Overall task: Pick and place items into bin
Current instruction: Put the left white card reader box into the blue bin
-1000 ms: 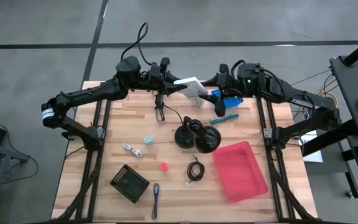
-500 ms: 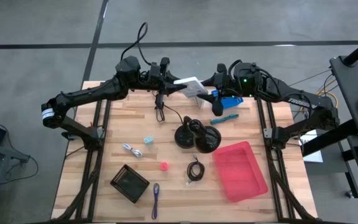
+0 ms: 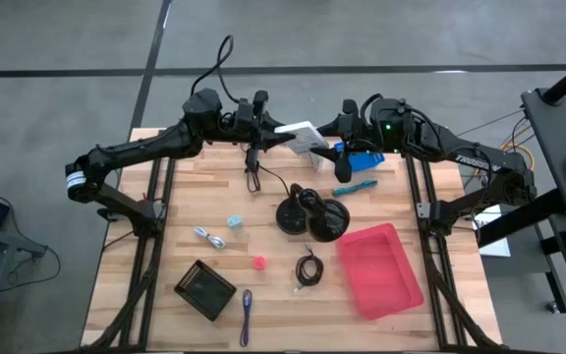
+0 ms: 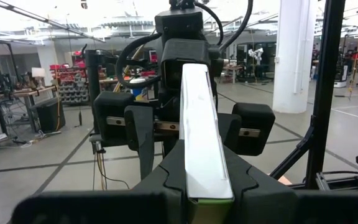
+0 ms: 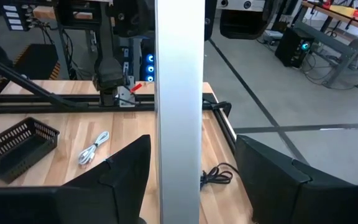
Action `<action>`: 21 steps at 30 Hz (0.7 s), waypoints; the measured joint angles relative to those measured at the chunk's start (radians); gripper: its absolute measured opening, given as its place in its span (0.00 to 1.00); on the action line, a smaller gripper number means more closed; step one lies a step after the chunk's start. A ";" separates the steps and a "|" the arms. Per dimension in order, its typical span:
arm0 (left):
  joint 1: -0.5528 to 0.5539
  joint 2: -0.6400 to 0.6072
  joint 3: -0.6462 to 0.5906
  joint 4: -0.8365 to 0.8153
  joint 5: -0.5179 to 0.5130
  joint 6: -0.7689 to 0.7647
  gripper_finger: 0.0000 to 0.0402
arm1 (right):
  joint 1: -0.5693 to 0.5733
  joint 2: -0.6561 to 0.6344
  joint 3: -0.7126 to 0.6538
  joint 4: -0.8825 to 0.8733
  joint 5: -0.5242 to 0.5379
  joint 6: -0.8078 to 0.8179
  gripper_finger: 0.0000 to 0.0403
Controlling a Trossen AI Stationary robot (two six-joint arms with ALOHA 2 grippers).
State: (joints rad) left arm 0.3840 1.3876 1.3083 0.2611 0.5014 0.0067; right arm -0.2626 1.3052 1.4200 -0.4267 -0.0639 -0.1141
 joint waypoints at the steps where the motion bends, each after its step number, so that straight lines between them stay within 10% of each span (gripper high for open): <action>1: 0.000 0.000 0.000 0.000 0.000 0.000 0.06 | 0.000 0.000 0.000 0.000 0.000 -0.001 0.54; 21: 0.000 0.000 -0.001 0.000 -0.005 0.002 0.06 | 0.001 -0.001 0.000 -0.001 -0.001 -0.051 0.27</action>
State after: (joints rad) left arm 0.3840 1.3872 1.3075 0.2615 0.4965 0.0086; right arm -0.2619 1.3045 1.4197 -0.4274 -0.0647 -0.1654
